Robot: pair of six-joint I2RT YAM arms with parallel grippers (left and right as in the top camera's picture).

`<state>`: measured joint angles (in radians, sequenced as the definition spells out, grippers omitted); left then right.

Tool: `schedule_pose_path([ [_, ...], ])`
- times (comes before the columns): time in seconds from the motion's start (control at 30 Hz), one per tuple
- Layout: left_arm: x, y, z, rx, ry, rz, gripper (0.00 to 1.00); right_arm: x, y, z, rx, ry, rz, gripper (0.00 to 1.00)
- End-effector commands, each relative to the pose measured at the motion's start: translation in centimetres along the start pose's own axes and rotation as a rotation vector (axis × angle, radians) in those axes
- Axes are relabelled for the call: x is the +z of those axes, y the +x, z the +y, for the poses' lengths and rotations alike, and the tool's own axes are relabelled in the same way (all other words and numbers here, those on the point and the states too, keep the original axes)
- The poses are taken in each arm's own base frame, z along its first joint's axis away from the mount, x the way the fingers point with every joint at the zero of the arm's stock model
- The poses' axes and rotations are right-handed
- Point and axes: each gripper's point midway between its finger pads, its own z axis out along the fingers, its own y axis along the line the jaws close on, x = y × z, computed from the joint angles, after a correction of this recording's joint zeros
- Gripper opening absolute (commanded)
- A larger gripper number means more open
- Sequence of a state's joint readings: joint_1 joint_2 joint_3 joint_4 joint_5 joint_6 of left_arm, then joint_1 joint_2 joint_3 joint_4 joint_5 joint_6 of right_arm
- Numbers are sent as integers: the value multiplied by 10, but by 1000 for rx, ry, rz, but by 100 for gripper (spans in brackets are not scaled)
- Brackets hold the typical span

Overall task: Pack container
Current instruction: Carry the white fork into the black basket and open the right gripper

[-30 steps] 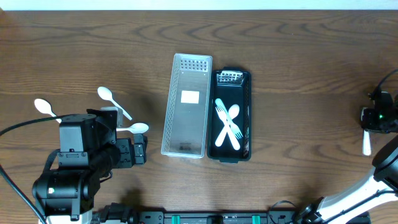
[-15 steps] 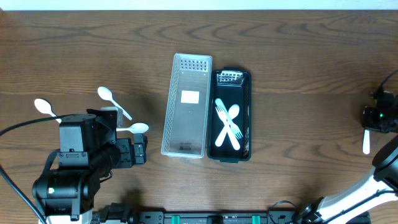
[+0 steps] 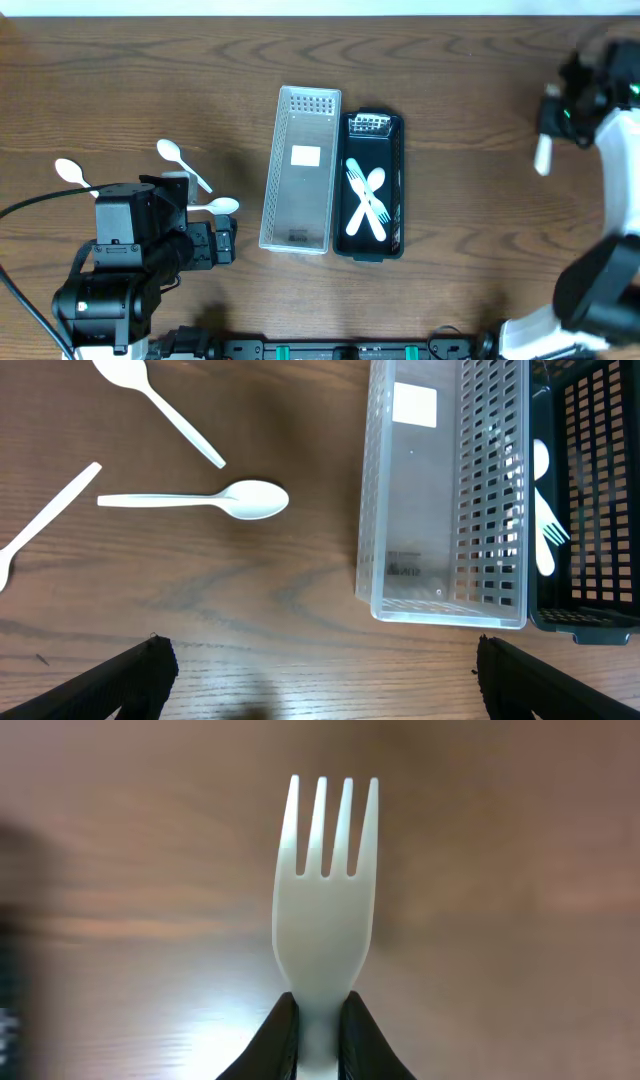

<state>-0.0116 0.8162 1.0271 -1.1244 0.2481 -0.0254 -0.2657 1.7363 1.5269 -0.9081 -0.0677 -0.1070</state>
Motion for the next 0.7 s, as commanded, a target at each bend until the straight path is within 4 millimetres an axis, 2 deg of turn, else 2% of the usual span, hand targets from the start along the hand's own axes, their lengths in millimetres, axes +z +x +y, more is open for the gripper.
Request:
schedule_pose_path([
  [0.0, -3, -3, 0, 17, -4, -14, 98, -74, -29, 94, -7, -123, -155, 1],
  [0.07, -3, -3, 0, 17, -3, -14, 98, -92, -27, 138, -42, -184, -176, 1],
  [0.13, -3, -3, 0, 17, -3, -13, 98, -101, -18, 180, -85, -246, -174, 1],
  [0.17, -3, -3, 0, 17, -3, -13, 98, -104, -10, 201, -108, -272, -165, 1],
  [0.27, -3, -3, 0, 17, -4, -13, 98, -98, 12, 243, -152, -270, -121, 1],
  [0.37, -3, -3, 0, 17, -4, -13, 98, -78, 37, 269, -192, -233, -61, 1],
  [0.47, -3, -3, 0, 17, -3, -13, 98, -47, 67, 286, -199, -200, 49, 1],
  [0.67, -3, -3, 0, 17, -3, -12, 98, 22, 129, 291, -199, -87, 292, 1],
])
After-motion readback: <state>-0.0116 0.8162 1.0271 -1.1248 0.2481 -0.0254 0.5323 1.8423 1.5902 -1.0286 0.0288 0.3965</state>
